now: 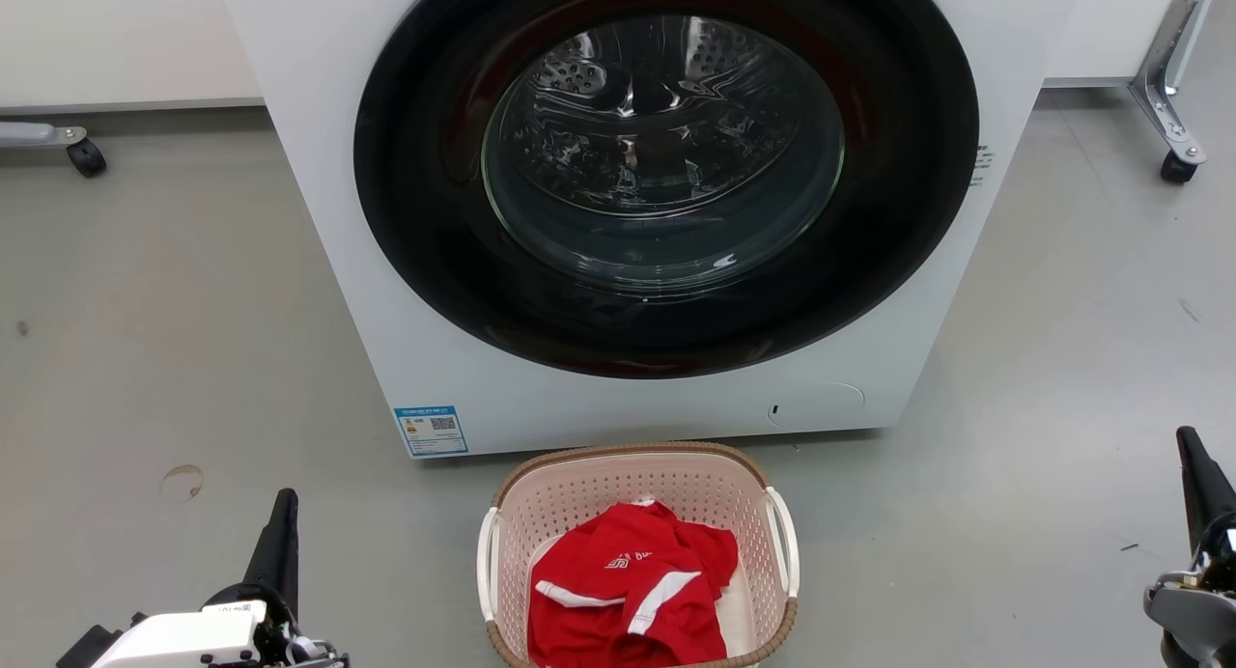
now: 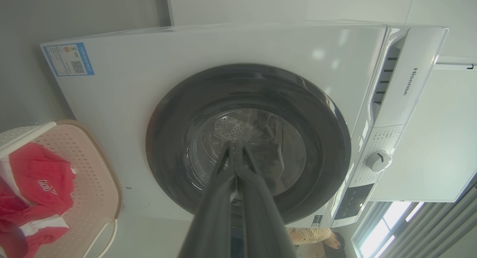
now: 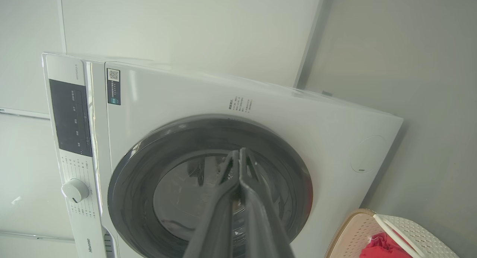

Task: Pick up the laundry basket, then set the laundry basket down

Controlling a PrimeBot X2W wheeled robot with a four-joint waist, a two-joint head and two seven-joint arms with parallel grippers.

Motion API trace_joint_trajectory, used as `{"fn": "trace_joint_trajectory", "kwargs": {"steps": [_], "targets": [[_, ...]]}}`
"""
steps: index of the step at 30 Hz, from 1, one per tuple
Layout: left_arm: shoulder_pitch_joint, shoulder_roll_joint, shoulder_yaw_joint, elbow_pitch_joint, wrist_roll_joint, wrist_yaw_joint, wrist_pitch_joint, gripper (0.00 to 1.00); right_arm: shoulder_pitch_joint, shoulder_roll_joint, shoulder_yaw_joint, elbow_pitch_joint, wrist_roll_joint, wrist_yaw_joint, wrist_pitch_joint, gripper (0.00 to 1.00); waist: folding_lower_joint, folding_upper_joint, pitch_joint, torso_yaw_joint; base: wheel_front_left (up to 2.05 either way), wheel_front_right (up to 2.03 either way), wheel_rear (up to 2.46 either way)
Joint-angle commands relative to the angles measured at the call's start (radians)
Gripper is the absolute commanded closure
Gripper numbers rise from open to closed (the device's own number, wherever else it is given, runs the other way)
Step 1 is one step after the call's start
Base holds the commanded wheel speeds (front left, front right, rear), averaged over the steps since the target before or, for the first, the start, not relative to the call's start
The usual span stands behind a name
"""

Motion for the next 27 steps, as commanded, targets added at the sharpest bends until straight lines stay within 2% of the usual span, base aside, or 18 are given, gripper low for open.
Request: {"fn": "trace_joint_trajectory", "kwargs": {"steps": [1,2,3,8,12,17,27], "targets": [[-0.055,0.012,0.03,-0.023,0.01,-0.01,0.006,1.0,-0.049,-0.025,0.018,-0.031,0.006,0.005,0.006,1.0,0.0,-0.0001,0.0,0.0,0.0,0.0,0.0],[-0.055,0.012,0.03,-0.023,0.01,-0.01,0.006,1.0,-0.049,-0.025,0.018,-0.031,0.006,0.005,0.006,1.0,0.0,-0.0001,0.0,0.0,0.0,0.0,0.0],[0.0,0.0,0.0,0.0,0.0,0.0,0.0,0.0,0.0,0.0,0.0,0.0,0.0,0.0,0.0,0.0,0.0,-0.0001,0.0,0.0,0.0,0.0,0.0],[0.019,-0.009,-0.005,0.022,0.002,0.001,-0.009,0.0,0.019,0.02,0.008,0.018,-0.003,-0.001,-0.005,0.0,0.0002,-0.0001,0.0,0.0,0.0,0.0,0.0],[0.021,-0.008,-0.011,0.011,0.005,0.003,-0.02,0.0,0.018,0.018,0.017,0.009,-0.008,0.0,-0.013,0.0,0.0022,-0.0001,-0.002,0.001,0.0,0.0,0.0],[0.025,-0.007,-0.02,-0.004,0.01,0.006,-0.035,0.0,0.018,0.016,0.029,-0.002,-0.013,0.0,-0.024,0.0,0.0002,-0.0001,0.0,0.001,0.0,0.0,0.0],[0.031,0.002,-0.036,-0.028,0.048,0.015,-0.065,0.0,0.014,-0.001,0.057,-0.018,-0.053,0.0,-0.058,0.0,0.0001,-0.0001,0.0,0.001,0.0,0.0,0.0]]}}
